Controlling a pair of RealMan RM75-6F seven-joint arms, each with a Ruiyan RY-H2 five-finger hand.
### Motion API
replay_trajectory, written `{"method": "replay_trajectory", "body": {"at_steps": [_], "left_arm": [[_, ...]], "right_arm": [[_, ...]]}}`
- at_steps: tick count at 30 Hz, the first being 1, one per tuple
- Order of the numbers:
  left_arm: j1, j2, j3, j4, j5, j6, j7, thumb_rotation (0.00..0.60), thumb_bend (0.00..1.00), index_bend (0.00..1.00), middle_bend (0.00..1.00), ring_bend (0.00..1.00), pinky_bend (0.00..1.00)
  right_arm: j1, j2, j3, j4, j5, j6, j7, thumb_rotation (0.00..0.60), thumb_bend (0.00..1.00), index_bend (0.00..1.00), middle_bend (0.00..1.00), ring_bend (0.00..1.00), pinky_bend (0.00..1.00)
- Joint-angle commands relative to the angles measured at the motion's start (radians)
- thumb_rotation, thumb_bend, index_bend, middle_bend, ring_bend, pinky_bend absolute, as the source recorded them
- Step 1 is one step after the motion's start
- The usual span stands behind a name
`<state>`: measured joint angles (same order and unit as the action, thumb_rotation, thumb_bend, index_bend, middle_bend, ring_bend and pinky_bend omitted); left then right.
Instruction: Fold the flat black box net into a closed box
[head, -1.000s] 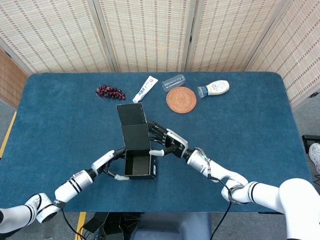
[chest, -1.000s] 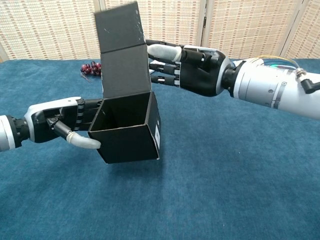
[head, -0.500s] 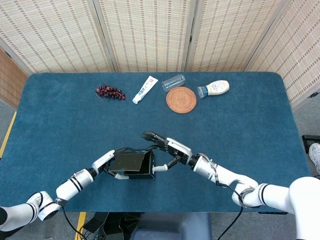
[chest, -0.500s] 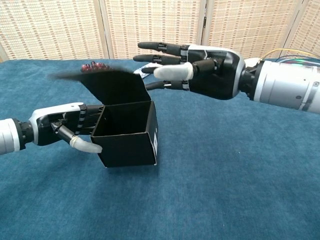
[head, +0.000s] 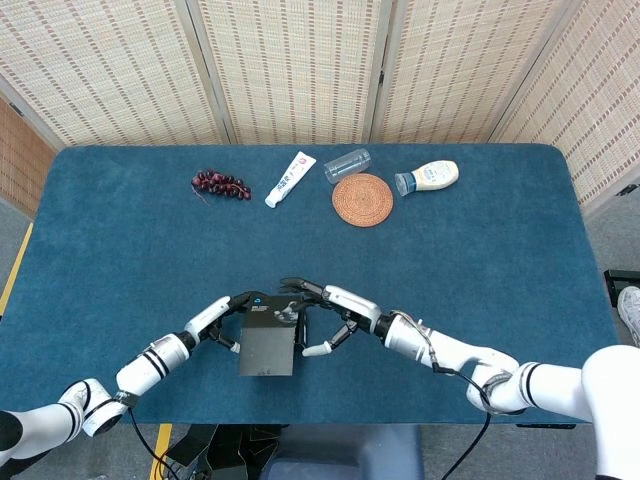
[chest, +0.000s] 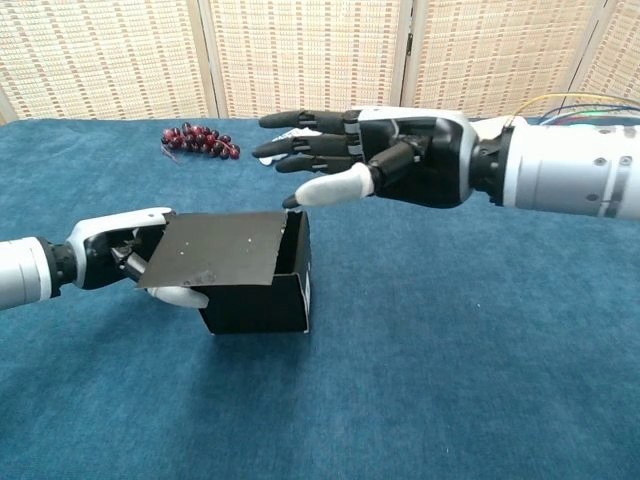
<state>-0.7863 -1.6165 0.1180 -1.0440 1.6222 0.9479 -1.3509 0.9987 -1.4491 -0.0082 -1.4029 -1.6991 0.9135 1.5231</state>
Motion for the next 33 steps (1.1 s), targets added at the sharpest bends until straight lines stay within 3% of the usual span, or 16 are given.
{"method": "replay_trajectory", "body": {"at_steps": [1, 12, 17, 24, 33], "left_arm": [[-0.001, -0.003, -0.005, -0.004, -0.010, -0.014, 0.019, 0.600, 0.14, 0.28, 0.23, 0.12, 0.25], [0.005, -0.011, -0.027, -0.025, -0.045, -0.046, 0.076, 0.600, 0.14, 0.28, 0.23, 0.12, 0.25], [0.009, -0.015, -0.040, -0.030, -0.061, -0.057, 0.094, 0.600, 0.14, 0.28, 0.23, 0.12, 0.25], [0.008, -0.009, -0.049, -0.043, -0.072, -0.077, 0.104, 0.600, 0.14, 0.27, 0.23, 0.12, 0.25], [0.019, -0.016, -0.056, -0.041, -0.075, -0.077, 0.109, 0.600, 0.14, 0.27, 0.23, 0.12, 0.25]], "right_arm": [[0.031, -0.007, 0.029, -0.029, 0.048, -0.053, -0.052, 0.600, 0.03, 0.00, 0.08, 0.05, 0.15], [0.083, -0.028, 0.103, -0.087, 0.244, -0.242, -0.339, 0.600, 0.03, 0.00, 0.14, 0.13, 0.25], [0.089, -0.034, 0.128, -0.103, 0.350, -0.274, -0.577, 0.600, 0.05, 0.00, 0.18, 0.17, 0.29], [0.107, -0.071, 0.143, -0.138, 0.528, -0.244, -1.003, 0.600, 0.05, 0.05, 0.20, 0.17, 0.30], [0.135, -0.174, 0.126, -0.168, 0.722, -0.095, -1.514, 0.600, 0.05, 0.10, 0.21, 0.17, 0.30]]}}
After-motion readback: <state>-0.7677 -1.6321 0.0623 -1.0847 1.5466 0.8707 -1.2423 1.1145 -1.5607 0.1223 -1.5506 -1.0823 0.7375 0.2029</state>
